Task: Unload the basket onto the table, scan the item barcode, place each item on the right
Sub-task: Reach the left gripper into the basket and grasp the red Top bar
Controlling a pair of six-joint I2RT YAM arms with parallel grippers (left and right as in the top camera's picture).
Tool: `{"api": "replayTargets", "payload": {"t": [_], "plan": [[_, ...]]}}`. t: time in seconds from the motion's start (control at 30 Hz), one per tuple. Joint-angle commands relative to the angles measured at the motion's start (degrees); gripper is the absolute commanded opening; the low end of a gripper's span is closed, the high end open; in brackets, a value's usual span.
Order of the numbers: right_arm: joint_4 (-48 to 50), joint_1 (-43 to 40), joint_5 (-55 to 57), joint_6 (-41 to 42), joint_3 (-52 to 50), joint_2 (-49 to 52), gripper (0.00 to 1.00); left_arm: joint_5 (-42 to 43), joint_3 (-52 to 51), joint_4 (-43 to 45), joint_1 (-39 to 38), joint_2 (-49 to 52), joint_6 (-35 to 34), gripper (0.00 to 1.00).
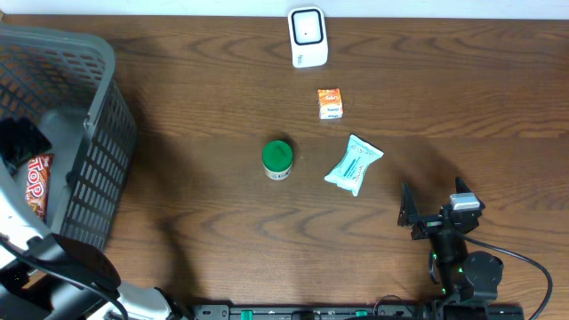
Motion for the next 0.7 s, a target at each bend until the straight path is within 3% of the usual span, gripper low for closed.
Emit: {"api": "replayTargets", "payload": {"t": [0.0, 0.33, 0.5, 0.67], "plan": [[-0.2, 0.3, 0.1, 0.8, -0.1, -0.2, 0.99, 4.2, -6.1, 3.0, 2.3, -0.1, 4.9, 0.98], [-0.2, 0.3, 0.1, 0.8, -0.1, -0.2, 0.99, 3.1, -22.0, 16.6, 2.6, -0.1, 14.8, 0.98], [-0.2, 0.3, 0.1, 0.8, -0.1, -0.2, 0.99, -2.6, -26.0, 23.0, 2.6, -0.1, 20.3, 0.98], [-0.2, 0.3, 0.1, 0.8, -0.1, -0.2, 0.99, -2.4, -27.1, 26.3, 2.9, -0.1, 22.8, 0.98]]}}
